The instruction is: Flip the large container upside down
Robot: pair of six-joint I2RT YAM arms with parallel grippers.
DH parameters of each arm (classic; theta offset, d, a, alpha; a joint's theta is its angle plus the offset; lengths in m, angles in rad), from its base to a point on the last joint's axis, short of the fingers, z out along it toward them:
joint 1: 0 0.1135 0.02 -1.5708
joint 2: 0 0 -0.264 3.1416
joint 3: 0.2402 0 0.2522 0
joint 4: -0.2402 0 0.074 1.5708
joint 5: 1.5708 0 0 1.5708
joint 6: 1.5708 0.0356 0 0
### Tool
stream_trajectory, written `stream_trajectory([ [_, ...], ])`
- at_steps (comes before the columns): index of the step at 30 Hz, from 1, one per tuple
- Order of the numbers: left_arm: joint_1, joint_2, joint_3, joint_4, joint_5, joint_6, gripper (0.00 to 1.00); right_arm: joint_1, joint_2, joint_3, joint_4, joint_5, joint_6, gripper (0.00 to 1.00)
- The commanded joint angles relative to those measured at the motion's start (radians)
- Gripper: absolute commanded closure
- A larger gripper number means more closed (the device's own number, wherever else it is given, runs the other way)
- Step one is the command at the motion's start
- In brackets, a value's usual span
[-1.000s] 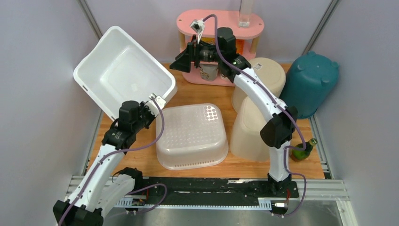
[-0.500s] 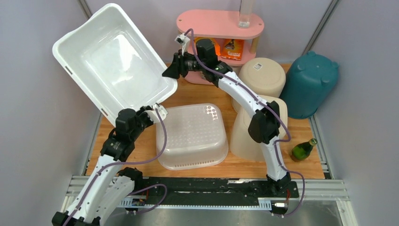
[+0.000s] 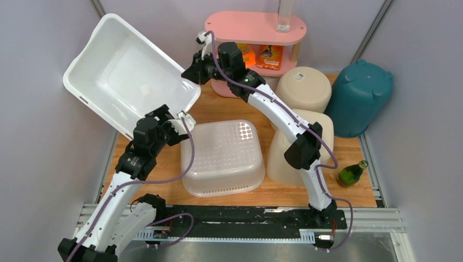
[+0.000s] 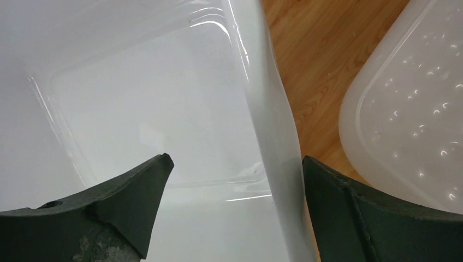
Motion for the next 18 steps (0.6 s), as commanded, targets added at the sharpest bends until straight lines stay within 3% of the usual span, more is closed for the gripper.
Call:
stream_trajectory([
  [1, 0.001, -0.024, 0.135, -0.062, -0.021, -0.076, 0.00, 0.023, 0.005, 0.110, 0.103, 0.286, -0.106, 1.00],
  [4, 0.001, -0.048, 0.210, -0.156, -0.059, -0.179, 0.00, 0.046, 0.001, 0.116, 0.112, 0.386, -0.177, 1.00],
  [7, 0.002, -0.062, 0.327, -0.254, -0.119, -0.407, 0.00, 0.080, -0.011, 0.097, 0.136, 0.490, -0.298, 1.00],
  [11, 0.002, -0.048, 0.504, -0.476, -0.045, -0.630, 0.00, 0.110, -0.036, 0.027, 0.220, 0.577, -0.426, 1.00],
  [16, 0.002, 0.026, 0.624, -0.657, 0.085, -0.668, 0.00, 0.107, -0.024, 0.026, 0.259, 0.635, -0.471, 1.00],
  [18, 0.002, 0.025, 0.622, -0.666, 0.030, -0.710, 0.00, 0.117, -0.033, 0.020, 0.264, 0.641, -0.493, 1.00],
])
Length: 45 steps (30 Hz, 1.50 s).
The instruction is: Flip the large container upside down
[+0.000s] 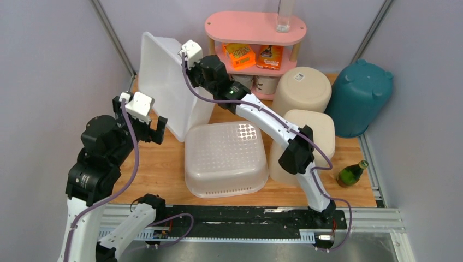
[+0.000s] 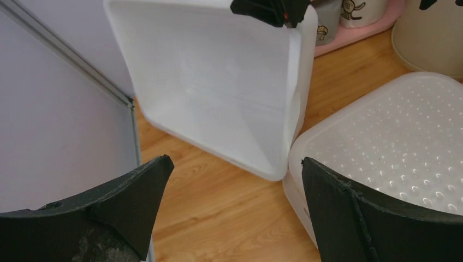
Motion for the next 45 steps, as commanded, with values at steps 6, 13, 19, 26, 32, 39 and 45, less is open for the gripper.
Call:
stream_trajectory([
  [6, 0.107, 0.131, 0.151, -0.135, 0.102, -0.370, 0.00, 0.081, -0.109, -0.108, 0.390, 0.163, -0.335, 1.00],
  [13, 0.356, 0.360, 0.463, -0.104, 0.363, -0.699, 0.00, 0.191, -0.273, -0.564, 0.746, 0.133, -0.623, 1.00],
  [19, 0.487, 0.491, 0.461, -0.054, 0.371, -0.825, 0.05, 0.291, -0.316, -0.805, 0.906, 0.106, -0.832, 1.00],
  [26, 0.518, 0.503, 0.315, -0.083, 0.325, -0.843, 0.06, 0.326, -0.315, -0.801, 0.690, 0.066, -0.763, 0.86],
  [32, 0.518, 0.460, 0.236, -0.083, 0.352, -0.830, 0.06, 0.331, -0.345, -0.809, 0.485, -0.023, -0.560, 0.49],
  [39, 0.519, 0.439, 0.214, -0.073, 0.360, -0.815, 0.06, 0.324, -0.387, -0.810, 0.295, -0.263, -0.413, 0.37],
  [45, 0.519, 0.408, 0.187, -0.095, 0.360, -0.778, 0.05, 0.310, -0.350, -0.766, 0.243, -0.350, -0.290, 0.35],
])
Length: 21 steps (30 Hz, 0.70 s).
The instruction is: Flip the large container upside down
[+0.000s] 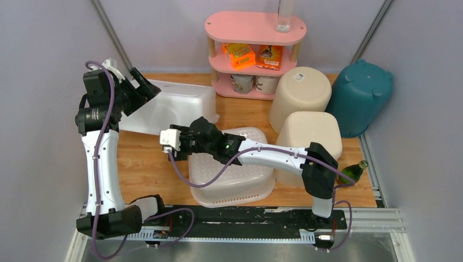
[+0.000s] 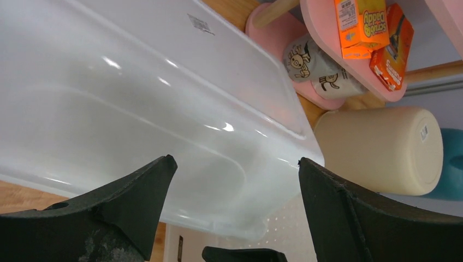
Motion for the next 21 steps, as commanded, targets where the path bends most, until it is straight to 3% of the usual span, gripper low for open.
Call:
stream_trajectory([
  [1, 0.007, -0.037, -0.031, -0.007, 0.015, 0.038, 0.05, -0.010, 0.014, 0.062, -0.051, -0.064, 0.115, 0.34],
  [10, 0.008, -0.077, -0.081, 0.000, 0.011, 0.061, 0.04, -0.147, 0.139, 0.162, -0.045, 0.034, 0.167, 0.31],
  [16, 0.009, -0.095, -0.119, 0.026, 0.013, 0.057, 0.03, -0.208, 0.160, 0.214, -0.044, -0.016, 0.173, 0.30],
  [19, 0.009, -0.102, -0.128, 0.033, 0.024, 0.089, 0.01, -0.218, 0.118, 0.218, -0.052, -0.070, 0.168, 0.23],
  [21, 0.010, -0.103, -0.131, 0.036, 0.040, 0.119, 0.00, -0.224, 0.070, 0.235, -0.106, -0.085, 0.191, 0.11],
])
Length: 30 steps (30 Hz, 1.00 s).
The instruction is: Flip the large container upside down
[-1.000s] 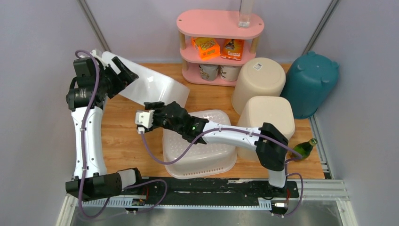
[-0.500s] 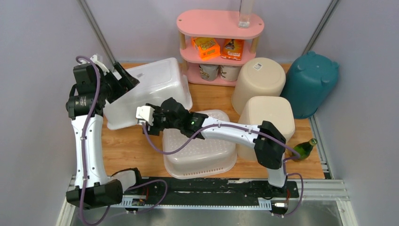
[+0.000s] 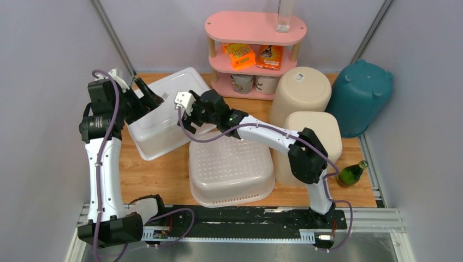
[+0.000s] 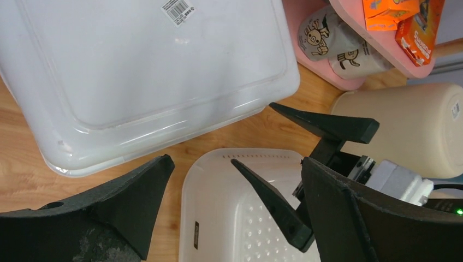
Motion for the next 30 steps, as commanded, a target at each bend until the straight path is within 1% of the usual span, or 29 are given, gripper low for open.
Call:
stream_trajectory([
  [1, 0.010, -0.024, -0.003, 0.044, 0.042, 0.074, 0.00, 0.007, -0.116, 0.090, -0.077, -0.075, 0.052, 0.02],
  [4, 0.009, -0.015, 0.002, 0.048, 0.083, 0.138, 0.00, -0.012, -0.180, 0.155, -0.164, -0.036, 0.093, 0.00],
  [7, 0.009, -0.008, 0.006, 0.049, 0.103, 0.193, 0.00, -0.054, -0.242, 0.217, -0.254, -0.043, 0.123, 0.00],
  [10, 0.009, -0.007, 0.017, 0.062, 0.101, 0.282, 0.00, -0.098, -0.296, 0.254, -0.339, 0.060, 0.201, 0.00],
  [11, 0.009, -0.007, 0.021, 0.064, 0.100, 0.327, 0.00, -0.112, -0.316, 0.257, -0.360, 0.115, 0.231, 0.00],
  [14, 0.008, -0.010, 0.046, 0.085, 0.083, 0.416, 0.00, -0.127, -0.370, 0.272, -0.427, 0.366, 0.284, 0.00],
  [15, 0.009, -0.012, 0.053, 0.087, 0.079, 0.470, 0.00, -0.130, -0.383, 0.291, -0.454, 0.456, 0.299, 0.00],
  [16, 0.009, -0.011, 0.075, 0.084, 0.065, 0.489, 0.00, -0.134, -0.394, 0.314, -0.489, 0.521, 0.314, 0.00],
  [18, 0.009, -0.004, 0.115, 0.061, 0.041, 0.563, 0.00, -0.154, -0.417, 0.359, -0.561, 0.593, 0.322, 0.00],
  [19, 0.008, 0.002, 0.126, 0.053, 0.037, 0.605, 0.00, -0.164, -0.445, 0.361, -0.583, 0.601, 0.322, 0.00],
  [22, 0.009, 0.012, 0.147, 0.032, 0.040, 0.650, 0.00, -0.179, -0.535, 0.287, -0.595, 0.603, 0.315, 0.00],
  [27, 0.007, 0.025, 0.146, 0.026, 0.061, 0.603, 0.00, -0.179, -0.667, 0.143, -0.601, 0.542, 0.359, 0.00],
  [30, 0.007, 0.023, 0.129, 0.036, 0.076, 0.584, 0.00, -0.178, -0.694, 0.113, -0.603, 0.511, 0.382, 0.00],
])
